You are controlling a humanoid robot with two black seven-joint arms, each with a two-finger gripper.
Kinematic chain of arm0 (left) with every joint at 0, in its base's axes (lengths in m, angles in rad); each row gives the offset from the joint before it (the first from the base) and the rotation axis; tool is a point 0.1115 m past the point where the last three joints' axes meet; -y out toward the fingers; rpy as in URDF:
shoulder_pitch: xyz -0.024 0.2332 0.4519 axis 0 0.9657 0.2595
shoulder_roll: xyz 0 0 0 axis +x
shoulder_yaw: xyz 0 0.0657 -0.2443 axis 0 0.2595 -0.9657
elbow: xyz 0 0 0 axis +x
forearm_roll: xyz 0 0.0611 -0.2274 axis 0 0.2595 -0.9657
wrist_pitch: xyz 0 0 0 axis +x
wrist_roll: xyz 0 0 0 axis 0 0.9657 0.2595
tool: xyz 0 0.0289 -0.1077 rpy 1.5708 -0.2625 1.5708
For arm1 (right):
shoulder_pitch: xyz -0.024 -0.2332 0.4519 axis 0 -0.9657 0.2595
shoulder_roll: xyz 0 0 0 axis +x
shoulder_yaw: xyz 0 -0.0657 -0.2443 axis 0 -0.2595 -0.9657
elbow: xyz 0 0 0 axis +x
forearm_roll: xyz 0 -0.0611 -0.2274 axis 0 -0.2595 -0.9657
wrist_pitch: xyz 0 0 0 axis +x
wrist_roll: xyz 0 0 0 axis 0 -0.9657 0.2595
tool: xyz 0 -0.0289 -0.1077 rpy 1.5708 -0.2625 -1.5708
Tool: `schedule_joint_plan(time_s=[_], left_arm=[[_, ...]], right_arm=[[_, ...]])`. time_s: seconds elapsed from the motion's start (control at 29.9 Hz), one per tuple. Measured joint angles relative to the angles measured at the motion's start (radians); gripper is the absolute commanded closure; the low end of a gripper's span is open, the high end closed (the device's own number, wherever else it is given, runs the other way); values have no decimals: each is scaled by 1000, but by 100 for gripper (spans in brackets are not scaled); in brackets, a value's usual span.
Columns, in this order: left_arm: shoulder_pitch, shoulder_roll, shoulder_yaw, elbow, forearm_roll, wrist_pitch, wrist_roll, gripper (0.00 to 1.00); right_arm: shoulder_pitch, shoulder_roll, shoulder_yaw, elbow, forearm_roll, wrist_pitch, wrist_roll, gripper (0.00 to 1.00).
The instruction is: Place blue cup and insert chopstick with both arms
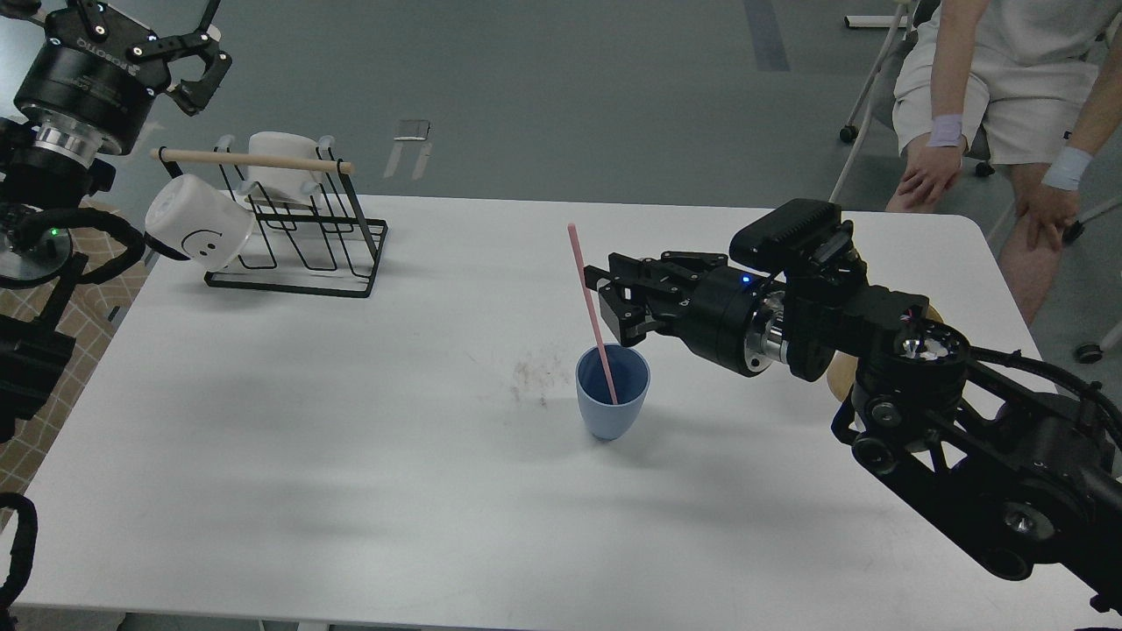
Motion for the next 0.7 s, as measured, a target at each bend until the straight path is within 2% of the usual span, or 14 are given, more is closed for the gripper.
schedule_joint_plan(time_s=[0.07, 0.1, 0.23, 0.47, 0.7], left_arm=[[0, 3, 0, 0, 0, 0, 0, 2], [0, 4, 0, 0, 0, 0, 0, 2], [0, 7, 0, 0, 0, 0, 0, 2], [14, 9, -1, -1, 0, -1, -6, 2], [18, 1, -2, -9, -1, 1, -8, 2]], right_arm=[[4, 1, 5, 5, 0, 0, 0, 32], [8, 2, 10, 7, 0, 0, -1, 1], [17, 5, 93, 30, 4, -5, 0, 0], [30, 53, 391, 32, 19, -6, 4, 0], [36, 68, 630, -15, 169, -6, 8, 0]])
